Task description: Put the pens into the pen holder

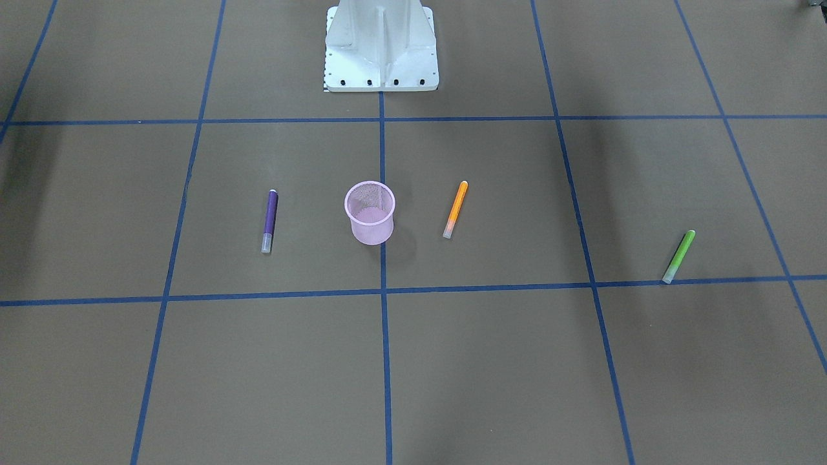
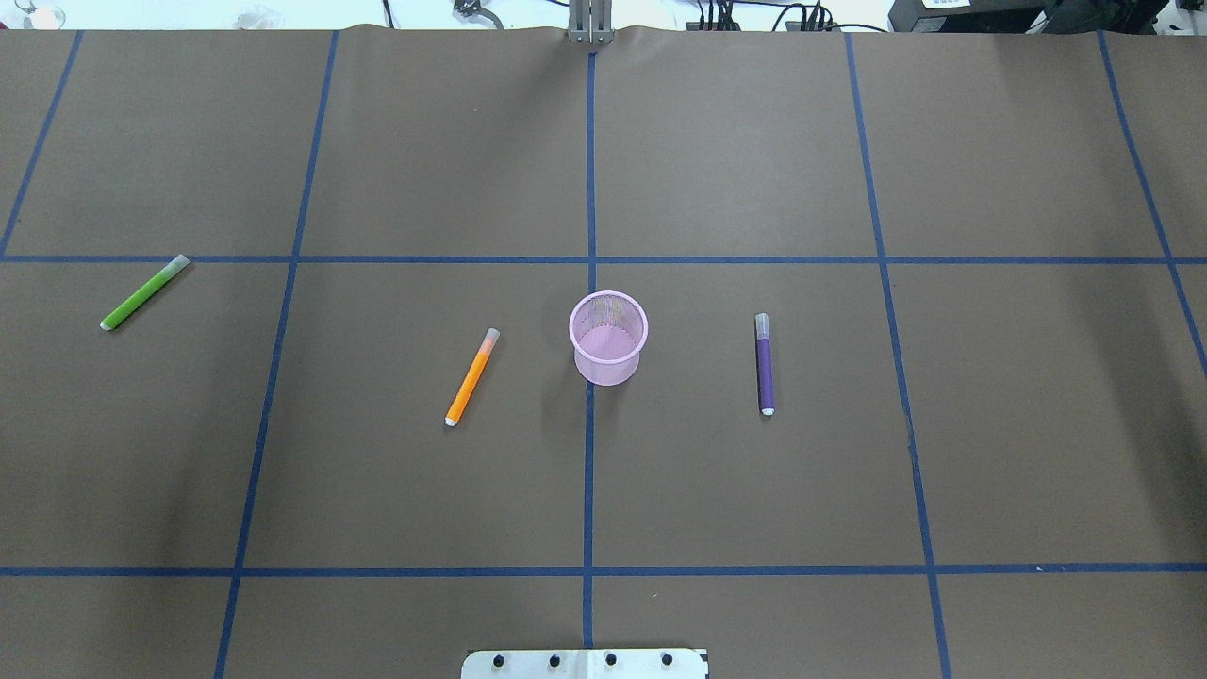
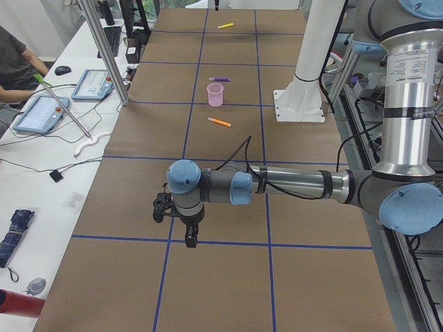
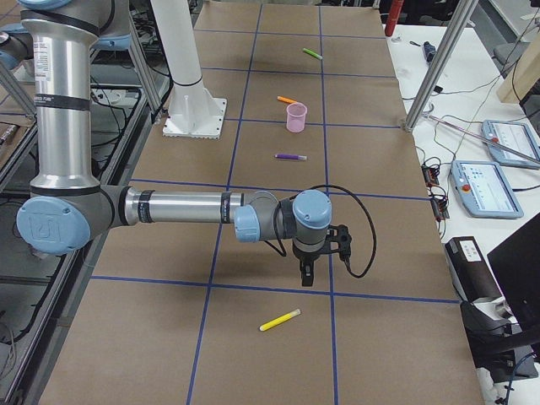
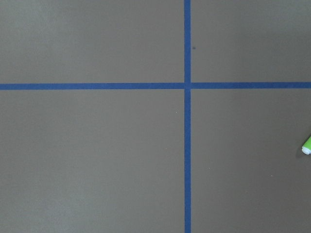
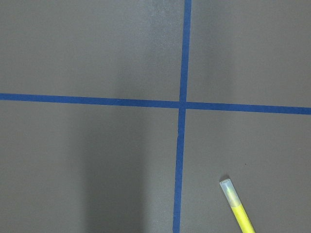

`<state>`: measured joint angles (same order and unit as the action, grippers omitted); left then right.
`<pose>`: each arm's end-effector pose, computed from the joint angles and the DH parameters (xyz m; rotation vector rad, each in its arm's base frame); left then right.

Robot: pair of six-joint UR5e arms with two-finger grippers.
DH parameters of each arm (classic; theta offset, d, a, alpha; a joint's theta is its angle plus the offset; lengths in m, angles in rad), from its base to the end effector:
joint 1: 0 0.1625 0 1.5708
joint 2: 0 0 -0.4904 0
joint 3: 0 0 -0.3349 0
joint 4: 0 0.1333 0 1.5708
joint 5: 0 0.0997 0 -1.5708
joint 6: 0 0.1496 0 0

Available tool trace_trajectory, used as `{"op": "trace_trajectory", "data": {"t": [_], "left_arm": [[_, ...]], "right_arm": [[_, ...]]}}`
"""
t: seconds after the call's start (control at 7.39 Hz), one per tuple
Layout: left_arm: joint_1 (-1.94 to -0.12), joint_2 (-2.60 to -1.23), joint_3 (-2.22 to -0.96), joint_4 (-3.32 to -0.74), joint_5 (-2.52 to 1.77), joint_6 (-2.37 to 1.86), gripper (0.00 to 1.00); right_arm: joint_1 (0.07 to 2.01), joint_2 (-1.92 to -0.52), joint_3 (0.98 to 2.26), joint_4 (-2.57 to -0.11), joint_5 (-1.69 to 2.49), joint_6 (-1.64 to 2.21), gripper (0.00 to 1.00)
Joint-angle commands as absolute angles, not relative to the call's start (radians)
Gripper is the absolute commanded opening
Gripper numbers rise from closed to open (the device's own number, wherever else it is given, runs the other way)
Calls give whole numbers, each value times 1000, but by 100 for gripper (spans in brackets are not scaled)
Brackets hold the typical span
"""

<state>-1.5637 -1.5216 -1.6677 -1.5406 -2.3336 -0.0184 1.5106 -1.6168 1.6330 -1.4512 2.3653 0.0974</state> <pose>-0.0270 -0.4122 0.7427 0.0069 0.7629 -0.0041 0.0009 -0.4261 0.7373 0.0657 -0.8008 -0.0188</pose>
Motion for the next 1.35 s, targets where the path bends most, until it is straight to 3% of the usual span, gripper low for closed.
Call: {"op": "trace_trajectory", "data": {"t": [0.0,0.95,1.22], "left_arm": [[-1566,-1517,-1675,-1540,-2335,-15,100],[-1566,-1506,-1678,-1548,-2329,-23,100],[-1566,-1506,-1672,-1549,-2330,-22,100]], "right_arm": [[1511,-1617,1637,-1451,2365,97,100],[1511,-1640,1654,-1448,2368,87,100],[1511,-1701,1724,-1448,2359,86,100]]}}
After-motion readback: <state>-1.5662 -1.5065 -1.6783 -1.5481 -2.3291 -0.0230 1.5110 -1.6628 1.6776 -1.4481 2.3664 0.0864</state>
